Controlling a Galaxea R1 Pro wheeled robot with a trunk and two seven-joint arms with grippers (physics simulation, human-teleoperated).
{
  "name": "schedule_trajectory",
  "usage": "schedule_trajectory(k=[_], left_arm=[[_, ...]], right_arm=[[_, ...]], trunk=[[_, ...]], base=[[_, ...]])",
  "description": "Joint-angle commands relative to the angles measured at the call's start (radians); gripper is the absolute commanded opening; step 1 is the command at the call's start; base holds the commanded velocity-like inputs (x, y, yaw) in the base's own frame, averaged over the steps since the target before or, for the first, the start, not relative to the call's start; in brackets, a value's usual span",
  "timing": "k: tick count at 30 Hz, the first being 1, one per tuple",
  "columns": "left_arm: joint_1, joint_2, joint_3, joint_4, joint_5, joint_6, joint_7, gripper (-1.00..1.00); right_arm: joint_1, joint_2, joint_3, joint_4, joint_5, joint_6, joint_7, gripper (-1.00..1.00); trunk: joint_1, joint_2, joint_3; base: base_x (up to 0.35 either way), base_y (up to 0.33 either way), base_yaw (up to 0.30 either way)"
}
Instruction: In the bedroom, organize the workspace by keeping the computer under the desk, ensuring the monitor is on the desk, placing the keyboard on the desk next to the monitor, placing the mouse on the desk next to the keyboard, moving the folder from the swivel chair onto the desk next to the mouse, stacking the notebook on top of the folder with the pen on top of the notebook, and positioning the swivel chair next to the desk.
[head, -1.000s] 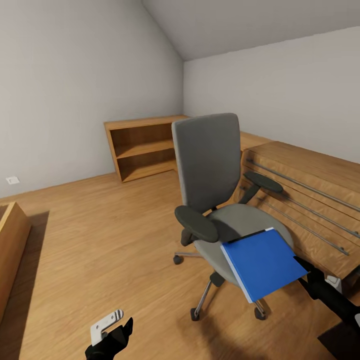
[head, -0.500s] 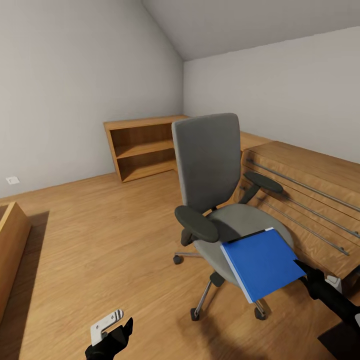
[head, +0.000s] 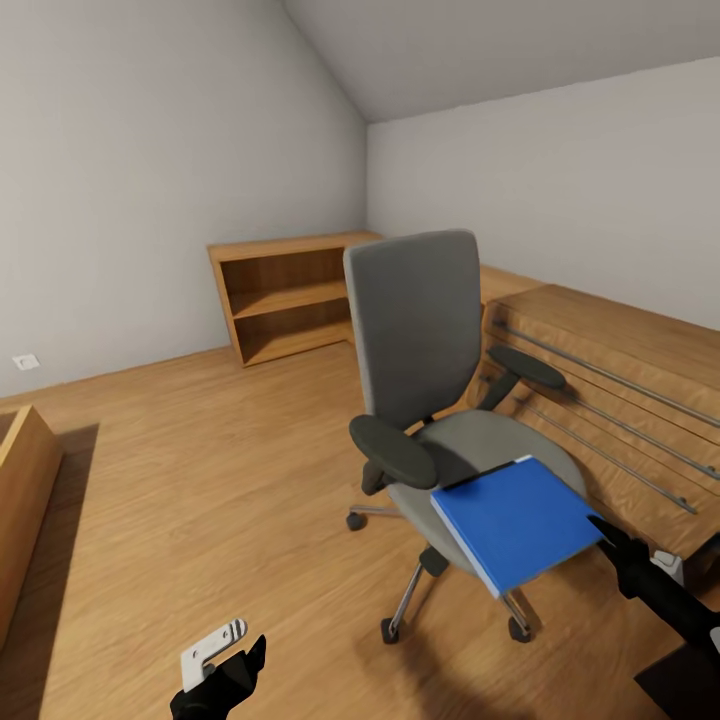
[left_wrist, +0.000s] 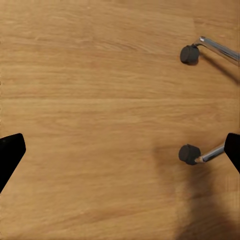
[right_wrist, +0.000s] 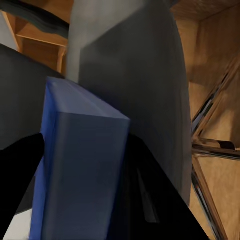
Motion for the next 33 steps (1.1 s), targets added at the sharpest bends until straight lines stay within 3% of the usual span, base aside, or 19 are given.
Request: schedule_trajectory(k=[1,7,9,10,14,33], left_arm=[[0.000,0.000,-0.001,-0.002,0.009,0.002,0.007,1.00],[0.000,0.000,-0.001,-0.002,0.008,0.001,0.007,1.00],[0.000,0.000,-0.001,-0.002,0.008,0.001,0.007,1.00],[0.000,-0.001,-0.001,-0.002,0.009,0.001,0.007,1.00],[0.000,-0.001,-0.001,-0.002,0.009,0.001,0.008,1.00],[0.000,-0.002,-0.020,-0.002,0.008,0.001,0.011,1.00]], right_arm=[[-0.001,0.000,-0.003,0.000,-0.001,0.007,0.001,-1.00],[-0.001,0.001,-0.003,-0.004,0.000,0.007,0.014,-1.00],[-0.001,0.000,-0.003,-0.004,0.000,0.007,0.055,-1.00],[-0.001,0.001,-0.003,-0.004,0.000,0.007,0.110,-1.00],[-0.001,0.001,-0.003,-0.004,0.001,0.007,0.153,-1.00],[-0.001,-0.007,-0.001,-0.038,0.008,0.005,0.162,-1.00]], trunk=[[-0.004,0.007,0.003],[-0.027,0.049,0.021],[-0.035,0.063,0.028],[-0.039,0.070,0.031],[-0.054,0.098,0.043],[-0.127,0.231,0.103]], base=[[0.000,0.000,0.000],[0.000,0.000,0.000],[0.000,0.000,0.000],[0.000,0.000,0.000],[0.000,0.000,0.000],[0.000,0.000,0.000]])
